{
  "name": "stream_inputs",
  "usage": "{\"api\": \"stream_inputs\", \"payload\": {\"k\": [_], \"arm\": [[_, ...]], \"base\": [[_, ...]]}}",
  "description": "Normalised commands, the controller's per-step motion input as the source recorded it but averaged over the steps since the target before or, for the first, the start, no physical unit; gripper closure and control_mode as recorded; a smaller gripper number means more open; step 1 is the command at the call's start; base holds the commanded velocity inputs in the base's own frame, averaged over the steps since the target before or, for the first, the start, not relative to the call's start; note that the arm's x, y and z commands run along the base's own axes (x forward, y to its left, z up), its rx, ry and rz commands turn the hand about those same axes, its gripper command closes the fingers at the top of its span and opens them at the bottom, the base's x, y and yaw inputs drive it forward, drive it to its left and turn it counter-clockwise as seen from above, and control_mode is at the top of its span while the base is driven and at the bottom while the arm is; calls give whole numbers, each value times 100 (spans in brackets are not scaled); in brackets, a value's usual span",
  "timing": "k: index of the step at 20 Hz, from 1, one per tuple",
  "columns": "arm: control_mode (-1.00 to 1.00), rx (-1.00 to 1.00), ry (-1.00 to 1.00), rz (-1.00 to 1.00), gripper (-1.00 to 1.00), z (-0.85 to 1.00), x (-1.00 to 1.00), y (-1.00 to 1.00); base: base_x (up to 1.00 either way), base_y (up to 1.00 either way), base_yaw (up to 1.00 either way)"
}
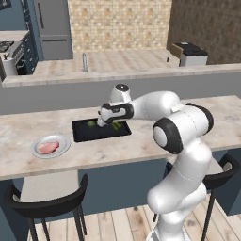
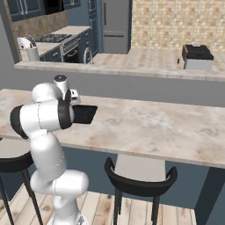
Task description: Create a steak meal by picking up the steak and asparagus from the tray and placing them on the plate. Leave the lime on the tray.
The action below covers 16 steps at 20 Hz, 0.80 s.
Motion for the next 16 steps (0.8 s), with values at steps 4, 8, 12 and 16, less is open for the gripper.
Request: {"api": "stream_inputs", "payload": {"k": [4, 8, 12, 16], "arm": [[-100, 15, 1, -21, 100, 71, -7, 18], [-100, 11, 4, -18, 100, 45, 0, 32], [-100, 13, 11, -12, 100, 18, 0, 47], [-100, 12, 16, -4, 100, 0, 0, 52]], "base": [[0, 0, 0], [0, 0, 0], [0, 0, 0], [0, 0, 0]]}}
